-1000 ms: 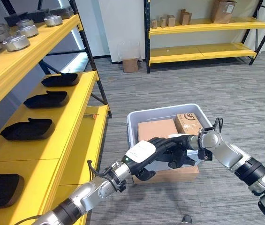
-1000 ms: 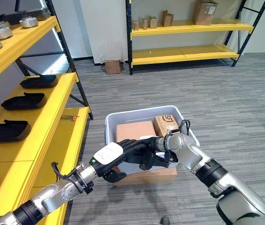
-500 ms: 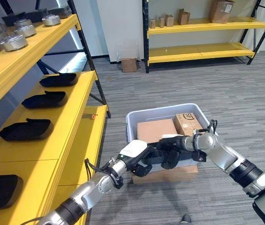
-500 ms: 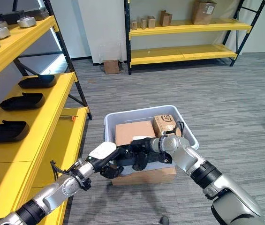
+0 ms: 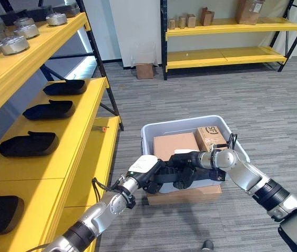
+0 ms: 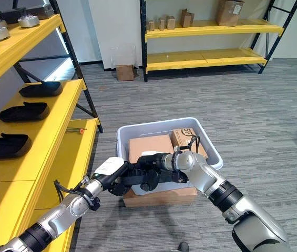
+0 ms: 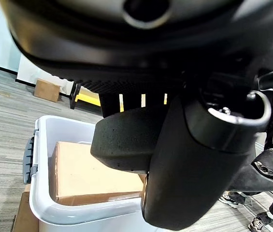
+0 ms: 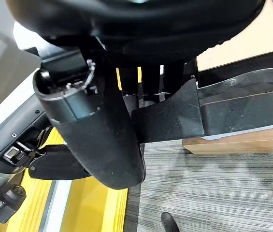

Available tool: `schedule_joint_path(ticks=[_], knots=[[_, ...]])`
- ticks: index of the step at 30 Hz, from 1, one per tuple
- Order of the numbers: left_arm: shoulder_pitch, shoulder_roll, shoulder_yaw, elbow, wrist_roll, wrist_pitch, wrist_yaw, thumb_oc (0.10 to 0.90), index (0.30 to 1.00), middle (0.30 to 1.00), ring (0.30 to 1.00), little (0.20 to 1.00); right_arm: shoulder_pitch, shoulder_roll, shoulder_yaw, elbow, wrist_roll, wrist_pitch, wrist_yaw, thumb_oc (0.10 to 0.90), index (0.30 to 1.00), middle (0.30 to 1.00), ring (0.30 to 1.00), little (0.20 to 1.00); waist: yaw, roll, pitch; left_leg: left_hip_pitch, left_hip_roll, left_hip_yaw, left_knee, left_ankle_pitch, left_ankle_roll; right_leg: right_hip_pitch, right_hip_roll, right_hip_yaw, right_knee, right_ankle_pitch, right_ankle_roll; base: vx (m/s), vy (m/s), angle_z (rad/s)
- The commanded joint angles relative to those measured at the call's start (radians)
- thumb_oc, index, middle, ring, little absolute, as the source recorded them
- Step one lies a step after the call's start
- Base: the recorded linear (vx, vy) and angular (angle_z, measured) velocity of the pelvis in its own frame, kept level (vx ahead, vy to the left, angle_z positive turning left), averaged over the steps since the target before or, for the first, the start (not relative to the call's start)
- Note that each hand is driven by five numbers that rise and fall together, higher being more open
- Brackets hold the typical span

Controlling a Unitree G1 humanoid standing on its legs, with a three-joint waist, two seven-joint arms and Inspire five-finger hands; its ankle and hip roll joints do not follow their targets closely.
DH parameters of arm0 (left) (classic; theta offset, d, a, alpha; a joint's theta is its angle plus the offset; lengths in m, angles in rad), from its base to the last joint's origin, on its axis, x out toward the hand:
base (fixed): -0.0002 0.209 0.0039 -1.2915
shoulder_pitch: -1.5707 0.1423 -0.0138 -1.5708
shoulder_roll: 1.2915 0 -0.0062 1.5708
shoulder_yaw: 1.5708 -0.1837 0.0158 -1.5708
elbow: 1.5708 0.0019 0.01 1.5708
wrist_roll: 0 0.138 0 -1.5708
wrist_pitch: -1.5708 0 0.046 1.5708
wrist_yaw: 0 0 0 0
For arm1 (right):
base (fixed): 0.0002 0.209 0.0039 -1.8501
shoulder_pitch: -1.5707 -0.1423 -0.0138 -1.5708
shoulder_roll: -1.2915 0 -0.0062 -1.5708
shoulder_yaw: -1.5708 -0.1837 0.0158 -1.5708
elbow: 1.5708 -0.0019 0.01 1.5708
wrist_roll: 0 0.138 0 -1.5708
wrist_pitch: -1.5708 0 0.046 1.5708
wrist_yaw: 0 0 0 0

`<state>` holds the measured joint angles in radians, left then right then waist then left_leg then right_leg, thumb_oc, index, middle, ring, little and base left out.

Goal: Move parts from the plastic box to the shelf.

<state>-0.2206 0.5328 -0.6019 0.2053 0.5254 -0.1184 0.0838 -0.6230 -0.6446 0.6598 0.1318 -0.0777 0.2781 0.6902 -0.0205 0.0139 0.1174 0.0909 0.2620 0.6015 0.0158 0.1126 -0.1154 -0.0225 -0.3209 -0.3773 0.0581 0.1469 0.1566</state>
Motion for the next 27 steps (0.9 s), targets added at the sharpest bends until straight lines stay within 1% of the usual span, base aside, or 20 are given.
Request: schedule_joint_path(ticks=[1, 3, 4, 5, 6, 7, 8, 10, 11, 14, 17, 18, 19, 20, 21, 22, 23, 27], knots=[[-0.142, 0.081, 0.098, 0.080, 0.034, 0.062, 0.046, 0.400, 0.300, 0.300, 0.300, 0.300, -0.147, 0.058, -0.100, -0.171, 0.078, -0.106, 0.019, 0.400, 0.300, 0.300, 0.300, 0.300, 0.015, -0.055, 0.001, 0.049, 0.055, -0.052, 0.126, -0.171, -0.021, 0.069, -0.017, 0.009, 0.006, -0.114, 0.039, 0.00, 0.000, 0.00], [-0.147, 0.082, 0.094, 0.080, 0.023, 0.062, 0.045, 0.400, 0.300, 0.300, 0.300, 0.300, -0.146, 0.058, -0.095, -0.171, 0.084, -0.106, 0.018, 0.400, 0.300, 0.300, 0.300, 0.300, 0.014, -0.054, 0.001, 0.049, 0.055, -0.053, 0.129, -0.172, -0.020, 0.069, -0.017, 0.011, 0.005, -0.114, 0.037, 0.00, 0.000, 0.00], [-0.150, 0.081, 0.091, 0.078, 0.024, 0.066, 0.044, 0.400, 0.300, 0.300, 0.300, 0.300, -0.149, 0.059, -0.093, -0.170, 0.081, -0.105, 0.016, 0.622, 0.610, 0.610, 0.610, 0.610, 0.013, -0.054, 0.001, 0.049, 0.056, -0.051, 0.129, -0.172, -0.020, 0.070, -0.017, 0.011, 0.005, -0.114, 0.037, 0.00, 0.000, 0.00], [-0.152, 0.081, 0.091, 0.077, 0.026, 0.069, 0.043, 0.400, 0.300, 0.300, 0.300, 0.300, -0.150, 0.062, -0.095, -0.170, 0.081, -0.102, 0.034, 0.747, 0.786, 0.786, 0.786, 0.786, 0.012, -0.053, 0.001, 0.050, 0.055, -0.051, 0.128, -0.172, -0.019, 0.070, -0.016, 0.012, 0.005, -0.114, 0.037, 0.00, 0.000, 0.00], [-0.152, 0.080, 0.090, 0.077, 0.024, 0.069, 0.043, 0.400, 0.300, 0.300, 0.300, 0.300, -0.151, 0.063, -0.095, -0.171, 0.085, -0.099, 0.051, 0.900, 1.000, 1.000, 1.000, 1.000, 0.011, -0.054, 0.001, 0.050, 0.055, -0.050, 0.127, -0.172, -0.019, 0.069, -0.016, 0.013, 0.006, -0.115, 0.037, 0.00, 0.000, 0.00], [-0.153, 0.080, 0.089, 0.079, 0.022, 0.069, 0.045, 0.400, 0.300, 0.300, 0.300, 0.300, -0.154, 0.064, -0.091, -0.172, 0.089, -0.098, 0.061, 0.900, 1.000, 1.000, 1.000, 1.000, 0.011, -0.054, 0.001, 0.051, 0.054, -0.050, 0.126, -0.171, -0.019, 0.069, -0.015, 0.014, 0.006, -0.115, 0.036, 0.00, 0.000, 0.00], [-0.155, 0.078, 0.091, 0.082, 0.019, 0.070, 0.046, 0.400, 0.300, 0.300, 0.300, 0.300, -0.156, 0.061, -0.085, -0.179, 0.092, -0.075, 0.087, 0.900, 1.000, 1.000, 1.000, 1.000, 0.011, -0.053, 0.001, 0.050, 0.054, -0.051, 0.127, -0.170, -0.019, 0.070, -0.016, 0.013, 0.005, -0.114, 0.036, 0.00, 0.000, 0.00], [-0.153, 0.080, 0.094, 0.080, 0.016, 0.065, 0.041, 0.400, 0.300, 0.300, 0.300, 0.300, -0.144, 0.056, -0.085, -0.186, 0.075, -0.066, 0.091, 0.900, 1.000, 1.000, 1.000, 1.000, 0.012, -0.054, 0.000, 0.050, 0.054, -0.052, 0.124, -0.168, -0.020, 0.069, -0.017, 0.012, 0.006, -0.114, 0.036, 0.00, 0.000, 0.00], [-0.153, 0.080, 0.094, 0.080, 0.017, 0.062, 0.041, 0.400, 0.300, 0.300, 0.300, 0.300, -0.141, 0.053, -0.084, -0.185, 0.074, -0.066, 0.072, 0.900, 1.000, 1.000, 1.000, 1.000, 0.012, -0.054, 0.000, 0.051, 0.055, -0.052, 0.124, -0.169, -0.019, 0.070, -0.017, 0.011, 0.006, -0.114, 0.036, 0.00, 0.000, 0.00], [-0.154, 0.082, 0.091, 0.080, 0.020, 0.065, 0.037, 0.400, 0.300, 0.300, 0.300, 0.300, -0.145, 0.047, -0.089, -0.179, 0.116, -0.037, 0.010, 0.900, 1.000, 1.000, 1.000, 1.000, 0.012, -0.056, -0.002, 0.052, 0.054, -0.053, 0.123, -0.166, -0.020, 0.072, -0.016, 0.010, 0.008, -0.114, 0.036, 0.00, 0.000, 0.00], [-0.158, 0.088, 0.080, 0.079, 0.013, 0.076, 0.021, 0.400, 0.300, 0.300, 0.300, 0.300, -0.163, 0.050, -0.111, -0.158, 0.164, 0.017, -0.031, 0.900, 1.000, 1.000, 1.000, 1.000, 0.013, -0.057, -0.003, 0.055, 0.052, -0.055, 0.122, -0.164, -0.018, 0.075, -0.016, 0.009, 0.012, -0.116, 0.035, 0.00, 0.000, 0.00], [-0.158, 0.088, 0.079, 0.079, 0.012, 0.077, 0.020, 0.400, 0.300, 0.300, 0.300, 0.300, -0.164, 0.050, -0.114, -0.155, 0.170, 0.024, -0.032, 0.900, 1.000, 1.000, 1.000, 1.000, 0.013, -0.058, -0.003, 0.055, 0.052, -0.056, 0.122, -0.164, -0.018, 0.075, -0.016, 0.009, 0.013, -0.116, 0.035, 0.00, 0.000, 0.00], [-0.158, 0.089, 0.077, 0.079, 0.007, 0.080, 0.012, 0.400, 0.300, 0.300, 0.300, 0.300, -0.171, 0.048, -0.128, -0.139, 0.204, 0.054, -0.033, 0.900, 1.000, 1.000, 1.000, 1.000, 0.015, -0.058, -0.003, 0.055, 0.050, -0.060, 0.122, -0.164, -0.016, 0.076, -0.015, 0.008, 0.015, -0.118, 0.034, 0.01, 0.009, 0.04], [-0.158, 0.091, 0.077, 0.078, 0.005, 0.081, 0.009, 0.400, 0.300, 0.300, 0.300, 0.300, -0.172, 0.048, -0.134, -0.135, 0.221, 0.068, -0.037, 0.900, 1.000, 1.000, 1.000, 1.000, 0.016, -0.059, -0.004, 0.055, 0.049, -0.061, 0.121, -0.164, -0.016, 0.077, -0.015, 0.007, 0.015, -0.119, 0.033, 0.00, 0.012, 0.09], [-0.156, 0.099, 0.076, 0.072, 0.001, 0.074, -0.002, 0.400, 0.300, 0.300, 0.300, 0.300, -0.182, 0.045, -0.156, -0.100, 0.249, 0.076, -0.015, 0.900, 1.000, 1.000, 1.000, 1.000, 0.018, -0.061, -0.004, 0.055, 0.045, -0.065, 0.119, -0.163, -0.015, 0.081, -0.014, 0.005, 0.015, -0.119, 0.033, 0.00, 0.008, 0.08], [-0.155, 0.100, 0.076, 0.071, 0.002, 0.072, -0.002, 0.400, 0.300, 0.300, 0.300, 0.300, -0.185, 0.044, -0.158, -0.094, 0.255, 0.074, -0.012, 0.900, 1.000, 1.000, 1.000, 1.000, 0.019, -0.062, -0.004, 0.056, 0.044, -0.065, 0.119, -0.163, -0.015, 0.081, -0.014, 0.005, 0.015, -0.120, 0.032, -0.05, -0.005, 0.06], [-0.161, 0.098, 0.072, 0.062, 0.003, 0.079, -0.011, 0.400, 0.300, 0.300, 0.300, 0.300, -0.188, 0.032, -0.162, -0.085, 0.280, 0.088, -0.050, 0.900, 1.000, 1.000, 1.000, 1.000, 0.020, -0.066, -0.002, 0.049, 0.045, -0.054, 0.121, -0.149, -0.005, 0.076, -0.015, -0.007, 0.016, -0.110, 0.022, -0.04, -0.008, 0.02], [-0.159, 0.110, 0.070, 0.038, -0.008, 0.093, -0.027, 0.400, 0.300, 0.300, 0.300, 0.300, -0.201, 0.003, -0.193, -0.039, 0.300, 0.065, -0.126, 0.900, 1.000, 1.000, 1.000, 1.000, 0.021, -0.069, -0.006, 0.050, 0.041, -0.059, 0.116, -0.146, -0.003, 0.079, -0.013, -0.005, 0.015, -0.109, 0.021, -0.01, -0.002, 0.00]])
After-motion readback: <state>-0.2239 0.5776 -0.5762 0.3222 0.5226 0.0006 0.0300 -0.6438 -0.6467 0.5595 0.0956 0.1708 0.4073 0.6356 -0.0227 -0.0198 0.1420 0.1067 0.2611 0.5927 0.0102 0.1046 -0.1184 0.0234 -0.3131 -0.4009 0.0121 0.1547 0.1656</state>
